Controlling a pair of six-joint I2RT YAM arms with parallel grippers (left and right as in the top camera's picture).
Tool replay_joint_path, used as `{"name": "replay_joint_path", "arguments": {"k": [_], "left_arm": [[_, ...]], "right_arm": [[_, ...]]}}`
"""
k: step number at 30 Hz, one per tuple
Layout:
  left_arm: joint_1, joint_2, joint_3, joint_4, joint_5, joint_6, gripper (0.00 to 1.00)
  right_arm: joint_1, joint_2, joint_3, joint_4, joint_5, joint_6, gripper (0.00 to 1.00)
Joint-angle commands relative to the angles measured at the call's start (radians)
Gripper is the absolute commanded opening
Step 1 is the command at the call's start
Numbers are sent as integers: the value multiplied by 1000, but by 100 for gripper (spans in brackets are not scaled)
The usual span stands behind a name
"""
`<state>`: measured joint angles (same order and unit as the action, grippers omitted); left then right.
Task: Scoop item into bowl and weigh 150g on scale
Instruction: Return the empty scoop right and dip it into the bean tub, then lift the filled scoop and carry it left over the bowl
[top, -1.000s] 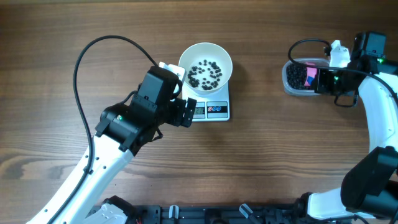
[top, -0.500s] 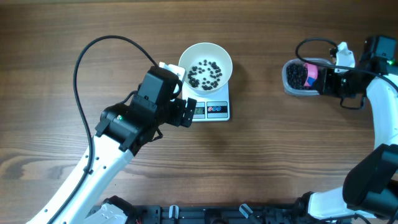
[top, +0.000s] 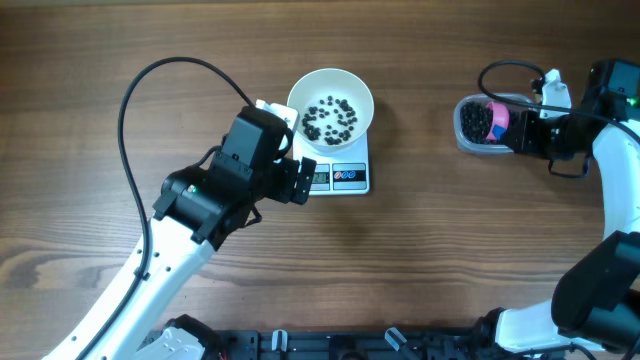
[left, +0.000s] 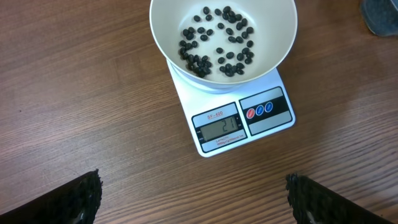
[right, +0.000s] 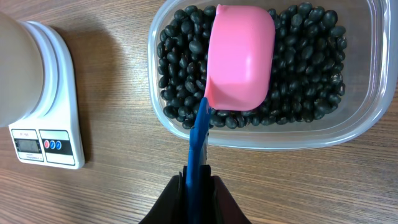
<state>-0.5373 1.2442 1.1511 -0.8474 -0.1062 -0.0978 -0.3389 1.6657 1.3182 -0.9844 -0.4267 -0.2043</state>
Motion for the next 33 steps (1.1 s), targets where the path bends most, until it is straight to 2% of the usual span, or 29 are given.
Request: {"name": "replay_joint_path", "arguments": {"k": [1,11,33], "left_arm": [[4,2,-5,3,11,15,100],[4,2,-5,3,11,15,100],[4,2,-5,3,11,15,100]], "right_arm": [[2,8,2,-15,-81,-21,4],[-47,8,2,-5,-130,-25,4],[-54,8,2,19,-185,39,4]]}}
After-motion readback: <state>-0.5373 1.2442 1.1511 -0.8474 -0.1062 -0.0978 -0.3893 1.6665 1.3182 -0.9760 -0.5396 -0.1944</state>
